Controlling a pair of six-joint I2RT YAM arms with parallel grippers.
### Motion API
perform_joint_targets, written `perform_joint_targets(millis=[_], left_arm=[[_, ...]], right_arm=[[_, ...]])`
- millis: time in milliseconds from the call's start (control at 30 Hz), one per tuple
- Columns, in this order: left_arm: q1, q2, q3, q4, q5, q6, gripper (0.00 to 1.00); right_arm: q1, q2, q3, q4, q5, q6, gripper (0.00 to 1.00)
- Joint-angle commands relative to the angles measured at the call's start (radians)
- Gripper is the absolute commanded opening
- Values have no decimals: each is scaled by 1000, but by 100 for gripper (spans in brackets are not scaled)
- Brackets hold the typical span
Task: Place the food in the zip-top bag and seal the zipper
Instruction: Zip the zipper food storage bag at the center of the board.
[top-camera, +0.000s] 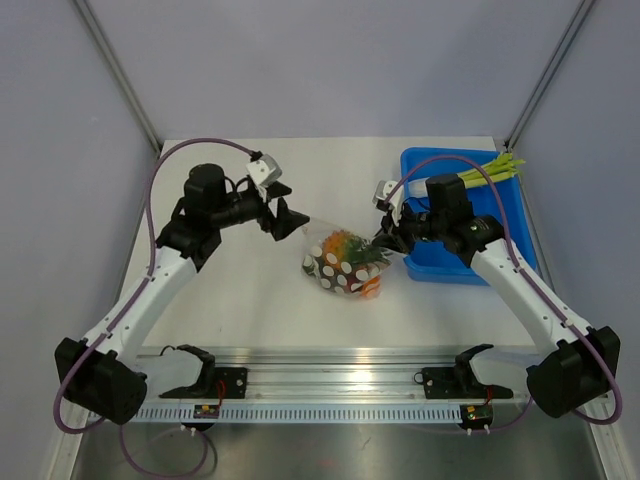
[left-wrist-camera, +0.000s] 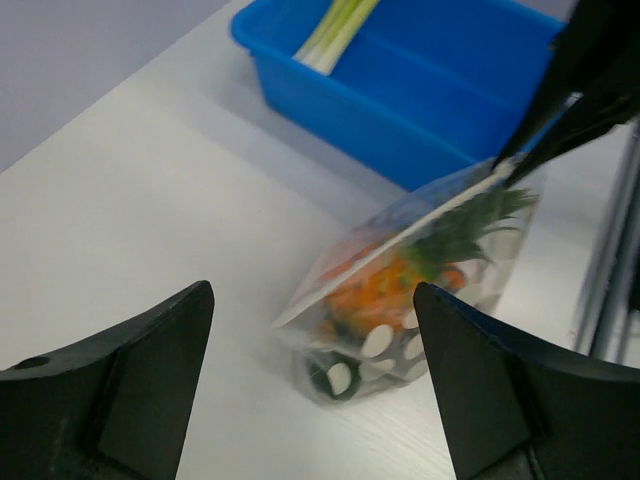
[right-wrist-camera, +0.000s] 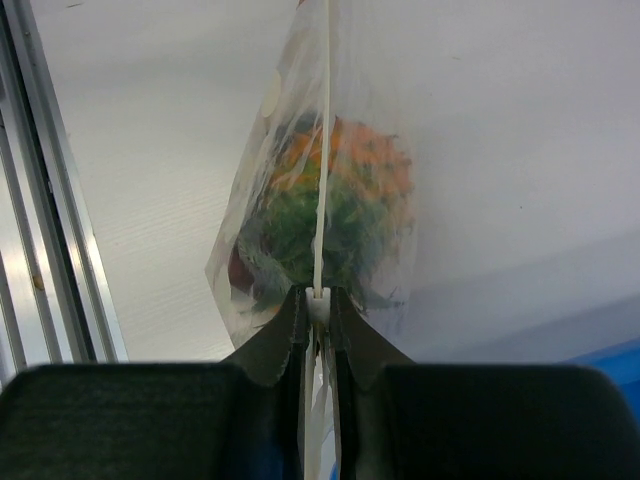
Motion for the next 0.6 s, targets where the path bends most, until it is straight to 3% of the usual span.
perform_joint_targets(millis=[0, 233, 567], left_arm=[[-97, -10, 90, -109, -25, 195, 86], [-185, 90, 182, -207, 28, 437, 80], [-209, 338, 434, -476, 107, 574, 78]], right_arm=[[-2, 6, 52, 27, -20, 6, 0], [-4, 4, 65, 19, -34, 11, 0], [-4, -11, 61, 5, -39, 12, 0]])
